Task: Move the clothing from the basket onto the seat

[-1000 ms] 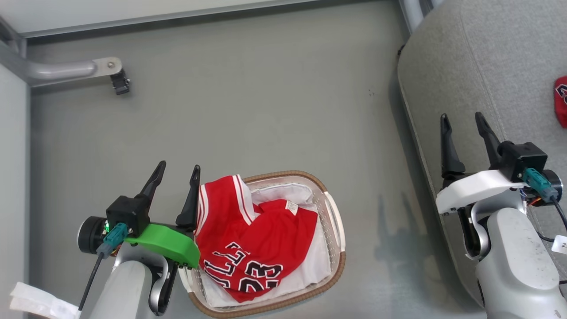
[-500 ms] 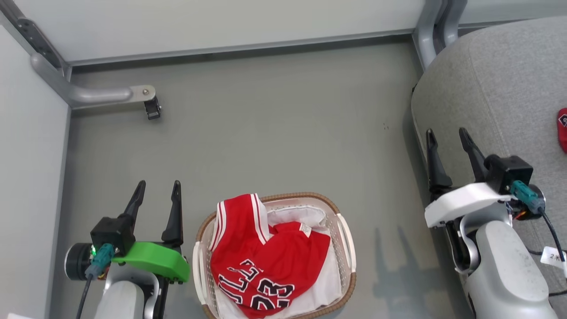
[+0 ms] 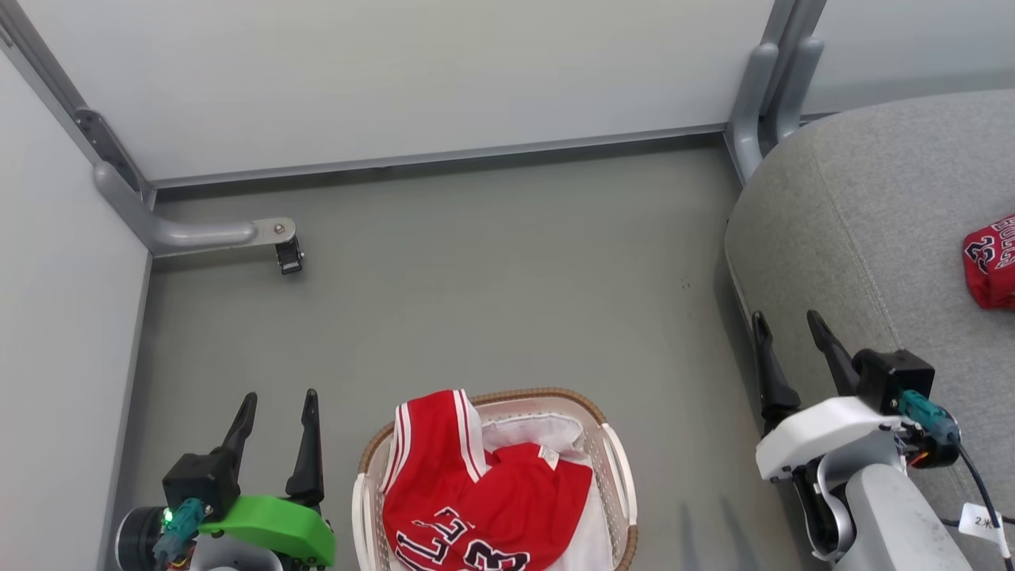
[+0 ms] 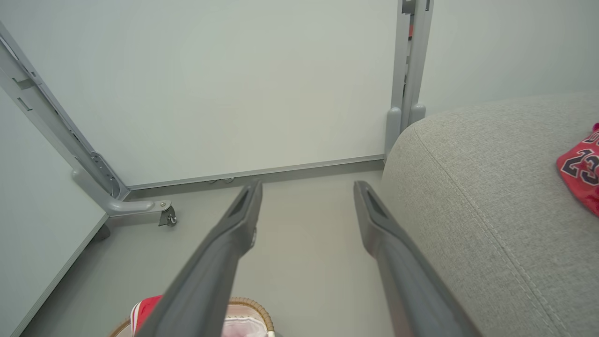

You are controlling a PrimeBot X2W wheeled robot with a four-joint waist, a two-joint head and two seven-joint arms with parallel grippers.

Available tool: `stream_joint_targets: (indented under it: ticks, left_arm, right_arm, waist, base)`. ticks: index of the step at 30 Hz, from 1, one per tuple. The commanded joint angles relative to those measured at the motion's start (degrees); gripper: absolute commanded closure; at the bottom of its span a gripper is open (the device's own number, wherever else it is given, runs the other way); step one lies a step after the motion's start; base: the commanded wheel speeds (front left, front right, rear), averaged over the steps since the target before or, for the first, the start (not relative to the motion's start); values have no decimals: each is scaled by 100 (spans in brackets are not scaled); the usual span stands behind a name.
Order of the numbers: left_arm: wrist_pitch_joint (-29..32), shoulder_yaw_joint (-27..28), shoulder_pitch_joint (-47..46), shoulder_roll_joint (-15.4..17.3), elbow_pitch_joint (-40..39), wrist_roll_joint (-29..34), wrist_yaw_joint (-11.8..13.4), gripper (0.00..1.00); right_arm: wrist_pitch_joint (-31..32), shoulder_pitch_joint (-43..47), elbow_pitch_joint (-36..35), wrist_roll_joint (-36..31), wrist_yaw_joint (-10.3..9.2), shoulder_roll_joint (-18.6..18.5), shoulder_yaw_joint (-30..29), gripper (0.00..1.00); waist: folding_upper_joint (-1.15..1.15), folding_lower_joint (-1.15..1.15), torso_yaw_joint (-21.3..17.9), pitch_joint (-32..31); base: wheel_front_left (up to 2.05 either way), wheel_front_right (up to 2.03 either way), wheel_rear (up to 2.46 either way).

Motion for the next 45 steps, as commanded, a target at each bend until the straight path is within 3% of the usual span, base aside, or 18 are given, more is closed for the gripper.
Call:
stream_joint_targets:
  ticks: [1, 14, 20, 32, 45]
  left_arm:
    - [1, 69, 107, -7, -38, 22, -17, 0]
    - [1, 123, 112, -57, -122, 68, -17, 0]
    - [2, -39, -88, -63, -89, 1, -17, 0]
    - [2, -789, -864, -51, 275, -200, -17, 0]
    - [1, -1843, -1962, 145, 1539, -518, -17, 0]
  right_arm:
    - [-27, 133, 10, 39, -8, -21, 19, 0]
    - [-27, 148, 12, 38, -8, -21, 78, 0]
    - [-27, -43, -100, 23, -8, -20, 138, 0]
    - [-27, -825, -434, -57, -8, -20, 378, 0]
    - [-27, -1252, -690, 45, -8, -20, 511, 0]
  waist:
    - [0, 0, -12, -123]
    - [0, 0, 3, -81]
    - [0, 0, -36, 241]
    - [0, 0, -305, 1441]
    - [0, 0, -572, 2483]
  base:
    - [0, 0, 0]
    - [0, 0, 0]
    - [0, 0, 0]
    - [0, 0, 0]
    - [0, 0, 0]
